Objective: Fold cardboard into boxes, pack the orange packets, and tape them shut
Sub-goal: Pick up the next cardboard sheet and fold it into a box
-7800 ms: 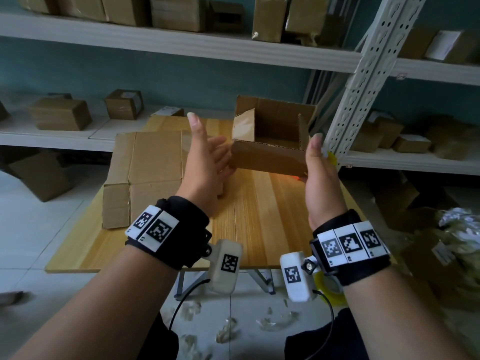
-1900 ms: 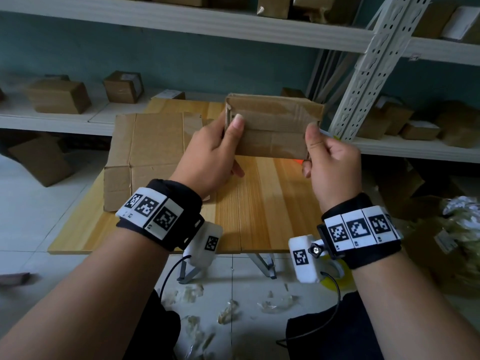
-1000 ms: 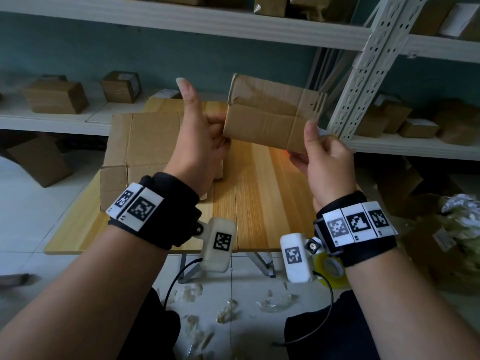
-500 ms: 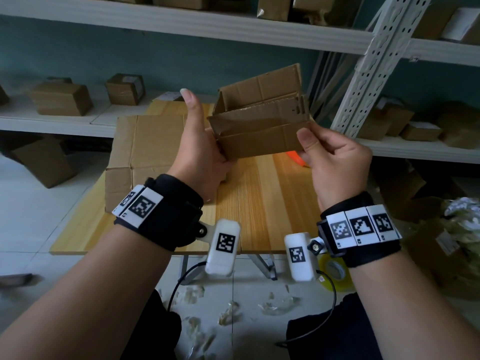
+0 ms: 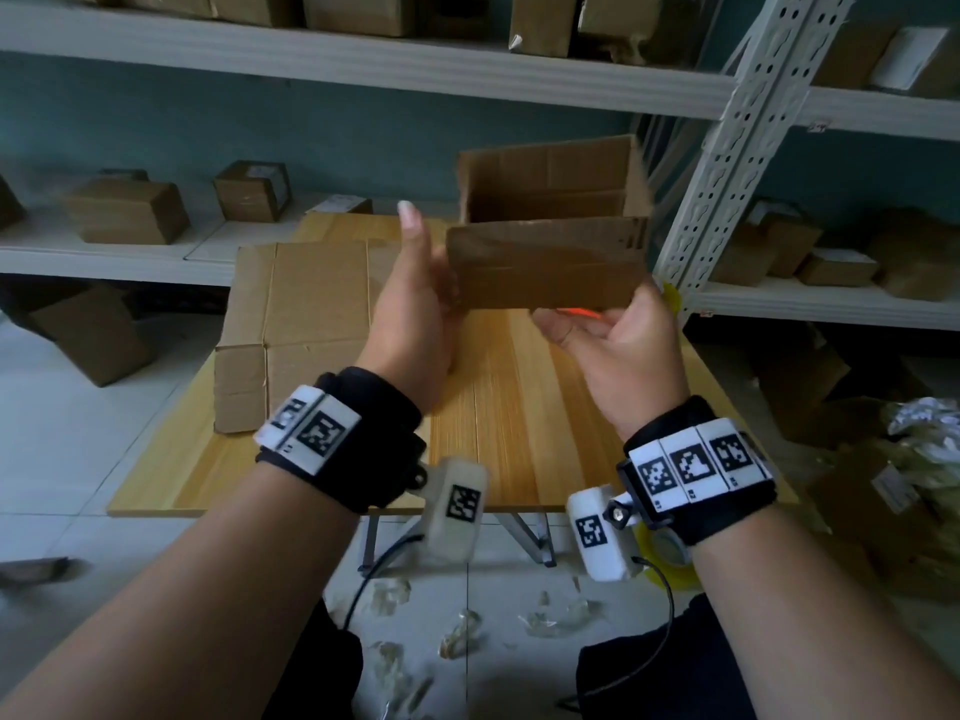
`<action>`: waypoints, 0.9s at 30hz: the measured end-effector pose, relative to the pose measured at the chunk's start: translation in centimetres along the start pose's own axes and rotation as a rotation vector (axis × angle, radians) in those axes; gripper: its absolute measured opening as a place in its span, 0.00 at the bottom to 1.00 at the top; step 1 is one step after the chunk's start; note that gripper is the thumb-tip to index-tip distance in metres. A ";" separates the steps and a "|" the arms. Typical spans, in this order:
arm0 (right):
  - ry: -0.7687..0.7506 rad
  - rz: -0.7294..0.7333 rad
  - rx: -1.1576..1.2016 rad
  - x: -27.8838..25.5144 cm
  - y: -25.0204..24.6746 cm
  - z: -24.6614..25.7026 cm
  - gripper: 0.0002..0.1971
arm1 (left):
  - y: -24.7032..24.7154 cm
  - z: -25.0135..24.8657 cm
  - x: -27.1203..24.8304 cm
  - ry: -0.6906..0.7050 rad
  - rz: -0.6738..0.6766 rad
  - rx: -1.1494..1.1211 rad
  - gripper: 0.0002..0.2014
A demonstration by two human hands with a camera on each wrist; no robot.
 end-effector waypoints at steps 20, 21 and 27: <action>0.037 -0.078 -0.151 -0.3 -1.2 -0.9 0.17 | 0.6 -0.6 -1.2 -0.120 -0.028 0.243 0.37; 0.047 -0.065 -0.146 -0.2 -1.2 -0.9 0.15 | 0.6 -0.6 -1.3 -0.116 -0.041 0.254 0.39; 0.061 -0.108 -0.234 -0.3 -1.1 -0.4 0.14 | 1.1 -1.2 -1.2 -0.100 -0.065 0.273 0.50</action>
Point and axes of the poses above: each hand's wrist, its own x-axis towards the middle knuckle, its own y-axis out of the palm, z = x × y, the point moved 1 cm from there along x, towards the middle knuckle, and after that the axes turned 13 degrees about z, right-handed, at the moved point
